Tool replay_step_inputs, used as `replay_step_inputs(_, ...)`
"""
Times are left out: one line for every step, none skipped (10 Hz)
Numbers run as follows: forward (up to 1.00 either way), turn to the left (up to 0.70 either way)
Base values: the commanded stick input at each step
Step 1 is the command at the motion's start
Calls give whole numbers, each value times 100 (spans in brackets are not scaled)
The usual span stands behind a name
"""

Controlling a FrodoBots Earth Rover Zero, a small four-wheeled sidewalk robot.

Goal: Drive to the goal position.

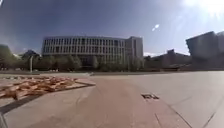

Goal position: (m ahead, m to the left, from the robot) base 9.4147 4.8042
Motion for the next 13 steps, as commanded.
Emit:
replay_step_inputs(70, 0)
replay_step_inputs(70, 0)
replay_step_inputs(70, 0)
replay_step_inputs(70, 0)
replay_step_inputs(70, 0)
replay_step_inputs(70, 0)
replay_step_inputs(70, 0)
replay_step_inputs(70, 0)
replay_step_inputs(70, 0)
replay_step_inputs(70, 0)
replay_step_inputs(70, 0)
replay_step_inputs(70, 0)
replay_step_inputs(70, 0)
